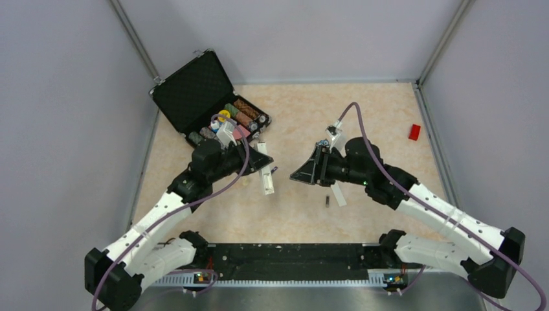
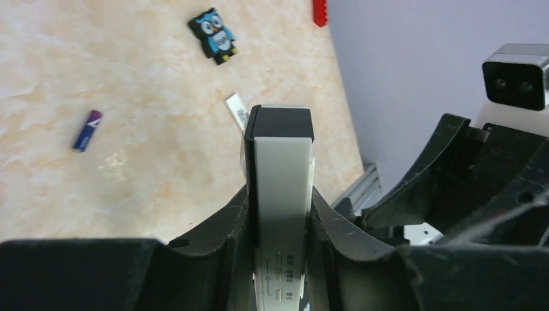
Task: Load the batteries into the remote control
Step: Pick up the remote control from the center of the board, then pick up the battery from the center of the board.
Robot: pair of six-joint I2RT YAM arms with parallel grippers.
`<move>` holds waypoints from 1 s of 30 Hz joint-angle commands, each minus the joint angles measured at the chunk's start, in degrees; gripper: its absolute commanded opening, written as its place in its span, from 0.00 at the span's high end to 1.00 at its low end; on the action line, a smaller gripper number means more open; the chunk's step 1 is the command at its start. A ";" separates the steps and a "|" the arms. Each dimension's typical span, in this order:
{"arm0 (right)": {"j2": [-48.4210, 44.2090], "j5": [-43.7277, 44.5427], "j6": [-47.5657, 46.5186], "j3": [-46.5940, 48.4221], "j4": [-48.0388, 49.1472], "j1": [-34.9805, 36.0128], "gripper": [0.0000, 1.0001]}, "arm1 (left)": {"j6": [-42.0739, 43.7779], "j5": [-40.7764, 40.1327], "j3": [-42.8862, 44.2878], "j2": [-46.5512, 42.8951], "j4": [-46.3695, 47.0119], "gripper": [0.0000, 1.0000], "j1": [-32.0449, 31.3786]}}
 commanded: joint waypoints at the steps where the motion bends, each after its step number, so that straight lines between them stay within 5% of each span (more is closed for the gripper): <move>1: 4.14 19.05 -5.28 3.65 -22.44 -0.61 0.54 | 3.37 -7.31 -1.57 -2.61 -2.71 1.00 0.13; 5: 9.73 25.98 -6.10 2.24 -26.39 0.11 0.71 | 3.13 -8.22 -2.62 -2.89 -2.64 1.00 0.18; 13: 19.10 35.05 -2.67 0.02 -29.68 2.11 0.67 | 2.24 -8.38 -3.83 -2.88 -2.53 1.00 0.12; 30: 29.70 34.56 -0.91 -3.40 -23.86 2.05 0.72 | 0.89 -5.66 -3.39 -0.05 0.45 1.00 0.79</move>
